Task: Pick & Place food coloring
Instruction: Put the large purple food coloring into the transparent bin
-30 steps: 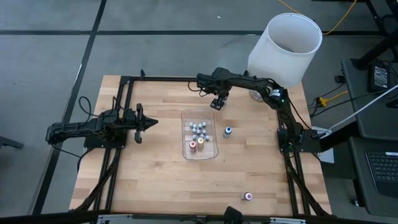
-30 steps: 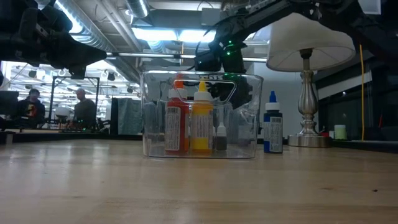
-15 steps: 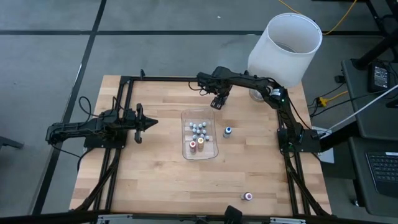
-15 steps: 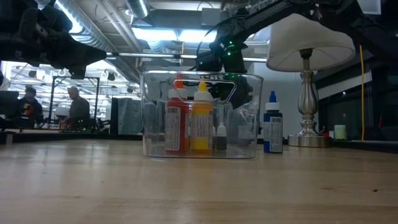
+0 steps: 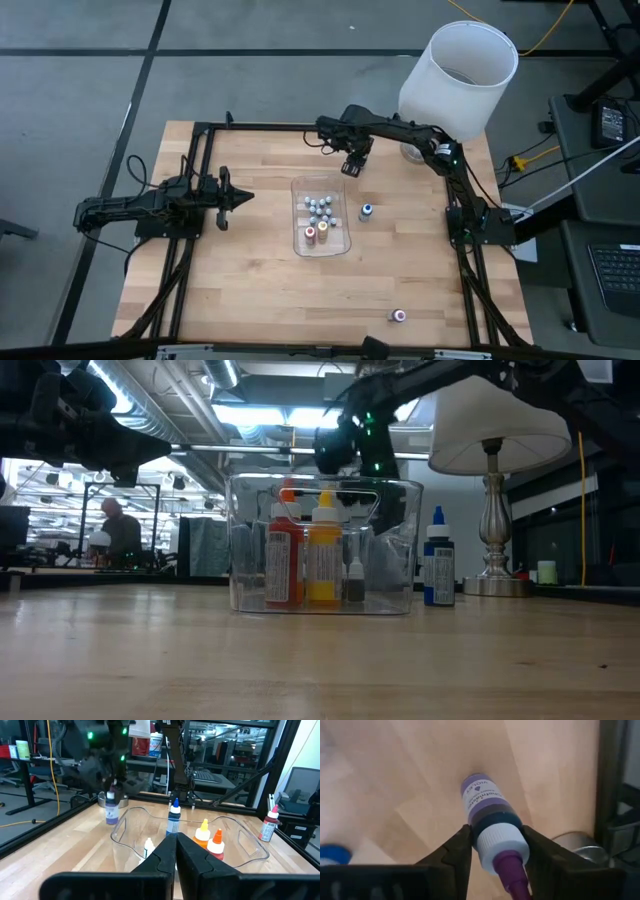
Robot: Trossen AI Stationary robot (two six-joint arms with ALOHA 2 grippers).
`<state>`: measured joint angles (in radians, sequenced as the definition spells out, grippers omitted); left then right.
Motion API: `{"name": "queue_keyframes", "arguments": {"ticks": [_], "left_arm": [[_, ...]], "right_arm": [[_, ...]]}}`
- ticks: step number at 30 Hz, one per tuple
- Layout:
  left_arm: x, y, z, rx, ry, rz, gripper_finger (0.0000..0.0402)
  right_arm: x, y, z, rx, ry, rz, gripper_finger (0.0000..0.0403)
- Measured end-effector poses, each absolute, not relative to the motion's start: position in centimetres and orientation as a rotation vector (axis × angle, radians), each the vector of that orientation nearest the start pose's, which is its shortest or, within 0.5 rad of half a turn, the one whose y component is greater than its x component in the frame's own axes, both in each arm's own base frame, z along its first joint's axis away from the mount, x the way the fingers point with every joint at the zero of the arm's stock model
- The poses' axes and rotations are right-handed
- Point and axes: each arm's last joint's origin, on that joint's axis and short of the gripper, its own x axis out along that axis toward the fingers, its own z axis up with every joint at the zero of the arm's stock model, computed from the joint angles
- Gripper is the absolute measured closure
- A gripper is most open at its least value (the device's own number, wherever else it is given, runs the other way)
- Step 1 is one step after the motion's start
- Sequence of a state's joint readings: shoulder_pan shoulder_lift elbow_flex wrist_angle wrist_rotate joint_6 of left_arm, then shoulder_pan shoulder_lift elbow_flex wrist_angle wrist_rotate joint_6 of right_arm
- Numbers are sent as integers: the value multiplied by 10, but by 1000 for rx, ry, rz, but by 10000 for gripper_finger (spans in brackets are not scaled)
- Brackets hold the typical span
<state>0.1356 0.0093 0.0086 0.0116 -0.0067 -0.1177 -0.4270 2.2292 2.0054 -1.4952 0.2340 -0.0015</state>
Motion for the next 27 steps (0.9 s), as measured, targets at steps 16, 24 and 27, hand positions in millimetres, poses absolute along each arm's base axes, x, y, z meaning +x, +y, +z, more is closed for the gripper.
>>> {"name": "queue_keyframes", "arguments": {"ticks": [16, 24, 27], "left_arm": [[97, 13, 167, -117, -22, 141, 393], [97, 13, 167, -116, -24, 141, 394], [97, 13, 167, -117, -25, 141, 395]], "right_arm": [[365, -110, 374, 45, 1304, -334, 247], [346, -73, 402, 10, 1207, -270, 256], [337, -60, 412, 23, 1185, -271, 253]]}}
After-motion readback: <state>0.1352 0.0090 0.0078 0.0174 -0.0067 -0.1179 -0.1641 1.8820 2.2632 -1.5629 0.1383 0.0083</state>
